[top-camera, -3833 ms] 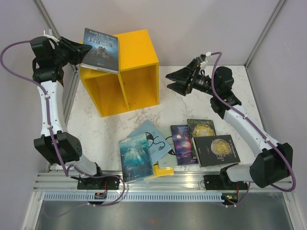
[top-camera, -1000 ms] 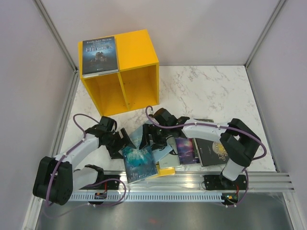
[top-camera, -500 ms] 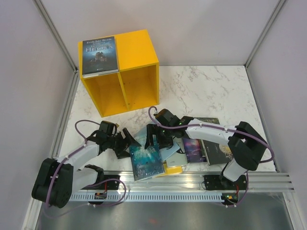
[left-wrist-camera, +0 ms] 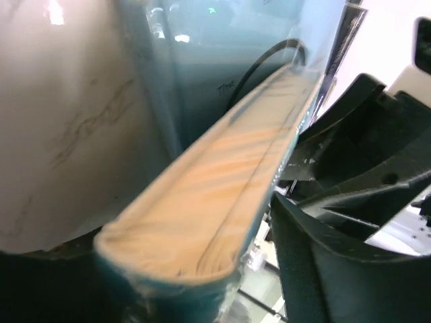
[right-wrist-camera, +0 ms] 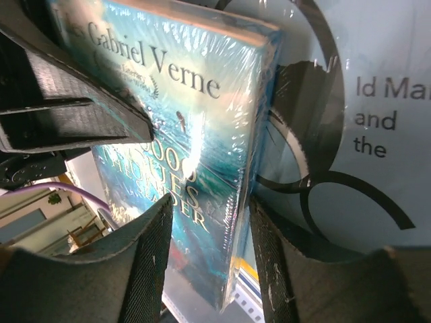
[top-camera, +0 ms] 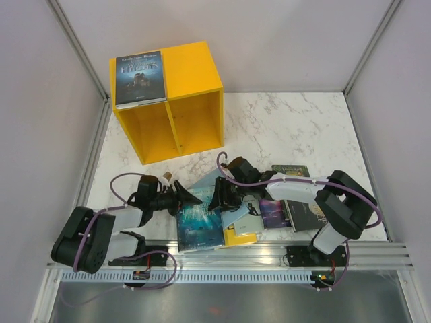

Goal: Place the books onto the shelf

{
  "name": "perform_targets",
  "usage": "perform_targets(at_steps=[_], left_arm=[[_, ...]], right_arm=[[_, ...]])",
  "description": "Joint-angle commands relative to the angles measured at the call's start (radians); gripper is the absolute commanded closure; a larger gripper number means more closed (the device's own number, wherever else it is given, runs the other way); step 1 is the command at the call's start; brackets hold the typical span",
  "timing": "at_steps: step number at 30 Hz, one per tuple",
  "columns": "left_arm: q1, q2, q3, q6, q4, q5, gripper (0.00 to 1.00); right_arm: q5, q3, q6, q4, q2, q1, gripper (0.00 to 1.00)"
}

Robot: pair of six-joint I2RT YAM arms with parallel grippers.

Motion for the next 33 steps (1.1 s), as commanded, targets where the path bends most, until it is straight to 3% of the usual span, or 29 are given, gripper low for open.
perform_targets(at_steps=[1, 2, 6, 7, 8, 9, 13, 15, 17, 19, 20, 23, 25, 26, 28, 29, 33], left_arm=[[-0.052, -0.06, 0.024, -0.05, -0.031, -0.056, 0.55], [-0.05, -0.11, 0.035, -0.032, -0.12, -0.067, 0.66], [-0.05, -0.227, 0.073, 0.034, -0.303, -0.113, 0.71], [-0.05, -0.249, 0.079, 0.041, -0.323, -0.114, 0.78], [-0.05, -0.269, 0.083, 0.045, -0.351, -0.119, 0.94], [-0.05, -0.302, 0.092, 0.048, -0.384, -0.125, 0.98], [-0.05, -0.377, 0.133, 0.056, -0.447, -0.12, 0.98], [-0.05, -0.417, 0.173, 0.055, -0.472, -0.122, 0.98], [-0.048, -0.473, 0.196, 0.045, -0.483, -0.119, 0.98], [-0.048, -0.497, 0.23, 0.027, -0.474, -0.099, 0.98], [-0.048, -0.493, 0.239, 0.024, -0.467, -0.09, 0.97], [-0.048, -0.444, 0.254, 0.022, -0.464, -0.042, 0.73], [-0.048, -0.436, 0.244, 0.025, -0.455, -0.028, 0.67], [-0.05, -0.44, 0.241, 0.025, -0.449, -0.027, 0.68], [-0.05, -0.445, 0.238, 0.035, -0.449, -0.027, 0.81], [-0.05, -0.445, 0.238, 0.039, -0.449, -0.025, 0.82], [-0.058, -0.415, 0.247, 0.079, -0.452, 0.002, 0.75]], right_arm=[[0.023, -0.066, 0.002, 0.047, 0.09, 0.051, 0.46], [0.026, -0.077, 0.003, 0.045, 0.081, 0.044, 0.48], [0.036, -0.105, 0.005, 0.042, 0.055, 0.009, 0.53], [0.037, -0.108, 0.006, 0.041, 0.05, 0.005, 0.54], [0.039, -0.112, 0.003, 0.041, 0.044, 0.0, 0.56], [0.037, -0.111, 0.002, 0.039, 0.043, -0.006, 0.57], [0.031, -0.109, -0.003, 0.039, 0.018, -0.025, 0.55], [0.011, -0.105, -0.005, 0.039, -0.016, -0.043, 0.37], [-0.003, -0.094, -0.008, 0.041, -0.043, -0.052, 0.12], [-0.019, -0.086, -0.009, 0.038, -0.088, -0.069, 0.05], [-0.024, -0.083, -0.009, 0.038, -0.104, -0.078, 0.04], [-0.033, -0.079, -0.008, 0.038, -0.115, -0.088, 0.04], [-0.03, -0.077, -0.008, 0.038, -0.112, -0.089, 0.04], [-0.03, -0.077, -0.008, 0.039, -0.106, -0.089, 0.04], [-0.029, -0.08, -0.006, 0.041, -0.103, -0.091, 0.05], [-0.027, -0.08, -0.006, 0.041, -0.103, -0.089, 0.05], [-0.026, -0.079, -0.006, 0.052, -0.097, -0.094, 0.05]])
